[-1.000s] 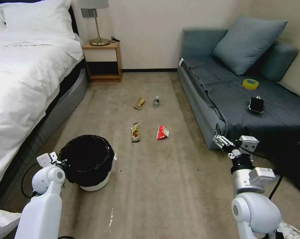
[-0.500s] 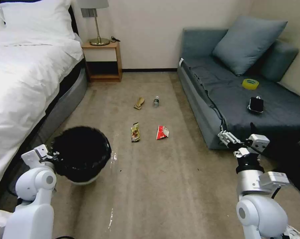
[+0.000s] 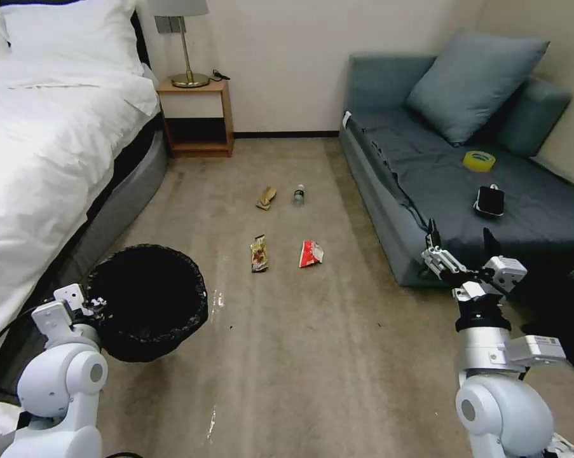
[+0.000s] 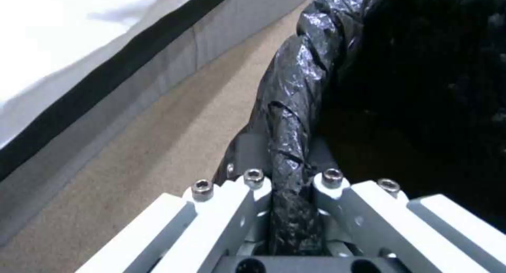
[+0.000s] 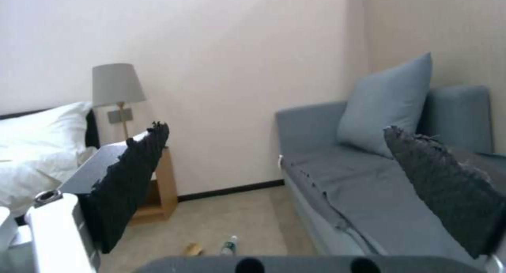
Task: Pick up the trash bin, then pick up the garbage on the floor and place it into the trash bin.
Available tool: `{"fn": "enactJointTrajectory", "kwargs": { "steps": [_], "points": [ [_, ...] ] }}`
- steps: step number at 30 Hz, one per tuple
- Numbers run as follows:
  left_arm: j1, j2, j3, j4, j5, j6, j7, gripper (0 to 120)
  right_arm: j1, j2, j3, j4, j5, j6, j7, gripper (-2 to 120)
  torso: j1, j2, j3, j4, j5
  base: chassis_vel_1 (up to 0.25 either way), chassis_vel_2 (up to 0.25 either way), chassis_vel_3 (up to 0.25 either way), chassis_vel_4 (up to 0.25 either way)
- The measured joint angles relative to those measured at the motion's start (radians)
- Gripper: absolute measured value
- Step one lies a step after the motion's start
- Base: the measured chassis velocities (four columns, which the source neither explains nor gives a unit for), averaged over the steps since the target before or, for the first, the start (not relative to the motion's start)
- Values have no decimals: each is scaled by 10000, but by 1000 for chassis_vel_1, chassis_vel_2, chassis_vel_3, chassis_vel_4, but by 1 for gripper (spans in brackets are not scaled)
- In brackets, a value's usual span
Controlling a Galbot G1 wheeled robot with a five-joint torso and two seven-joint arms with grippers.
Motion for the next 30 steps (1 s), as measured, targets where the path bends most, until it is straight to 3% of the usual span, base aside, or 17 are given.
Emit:
{"fn": "enactJointTrajectory", "kwargs": {
  "steps": [14,30],
  "points": [
    [20,-57,-61,23,48,-5,93,4,-4,-5,6,-101,76,264,-306,100,-1,0,0,0,0,-27,30,36,-27],
    [-189,45,-236,173,1,-21,182,4,-160,102,-51,-41,-34,326,-406,100,0,0,0,0,-1,-215,205,201,-214]
  ]
}}
